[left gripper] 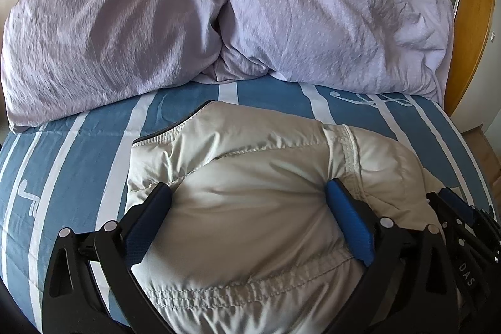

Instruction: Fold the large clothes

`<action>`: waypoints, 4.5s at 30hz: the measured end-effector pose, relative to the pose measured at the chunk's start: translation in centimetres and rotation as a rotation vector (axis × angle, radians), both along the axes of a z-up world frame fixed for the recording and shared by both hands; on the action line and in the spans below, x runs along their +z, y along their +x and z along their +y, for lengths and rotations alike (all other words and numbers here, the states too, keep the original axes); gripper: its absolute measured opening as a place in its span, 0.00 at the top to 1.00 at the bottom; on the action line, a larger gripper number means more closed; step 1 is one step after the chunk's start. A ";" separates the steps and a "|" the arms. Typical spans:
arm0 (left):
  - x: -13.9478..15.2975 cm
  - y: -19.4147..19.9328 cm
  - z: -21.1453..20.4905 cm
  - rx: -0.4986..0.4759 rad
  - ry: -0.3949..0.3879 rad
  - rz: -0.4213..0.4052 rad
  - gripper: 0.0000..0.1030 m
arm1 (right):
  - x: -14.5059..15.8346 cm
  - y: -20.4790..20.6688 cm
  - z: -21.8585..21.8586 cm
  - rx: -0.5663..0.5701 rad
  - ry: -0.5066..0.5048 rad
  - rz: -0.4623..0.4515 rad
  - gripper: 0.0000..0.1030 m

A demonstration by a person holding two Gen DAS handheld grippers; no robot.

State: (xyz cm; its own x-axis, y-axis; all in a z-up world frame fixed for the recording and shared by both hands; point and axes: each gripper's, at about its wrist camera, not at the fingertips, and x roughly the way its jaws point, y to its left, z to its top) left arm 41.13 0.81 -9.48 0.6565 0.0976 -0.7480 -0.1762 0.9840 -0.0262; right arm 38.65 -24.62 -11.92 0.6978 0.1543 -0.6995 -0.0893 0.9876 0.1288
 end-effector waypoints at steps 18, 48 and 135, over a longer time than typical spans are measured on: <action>4.3 -5.8 4.5 -0.014 -0.159 0.034 0.03 | 4.6 -1.7 -4.1 -0.042 0.039 0.077 0.10; 0.2 -6.4 7.4 -0.013 -0.515 0.193 0.01 | -3.4 0.5 -6.9 0.120 0.597 0.578 0.02; 2.2 2.7 12.2 0.123 0.037 0.055 0.03 | 4.3 8.3 15.0 0.201 -0.085 0.037 0.44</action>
State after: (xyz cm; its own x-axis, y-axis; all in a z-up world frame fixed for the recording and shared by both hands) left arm 43.86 13.05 -7.31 0.5960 0.2032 -0.7768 -0.2962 0.9549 0.0226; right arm 46.96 -9.65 -7.60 0.6328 0.2270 -0.7403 -0.2823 0.9579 0.0524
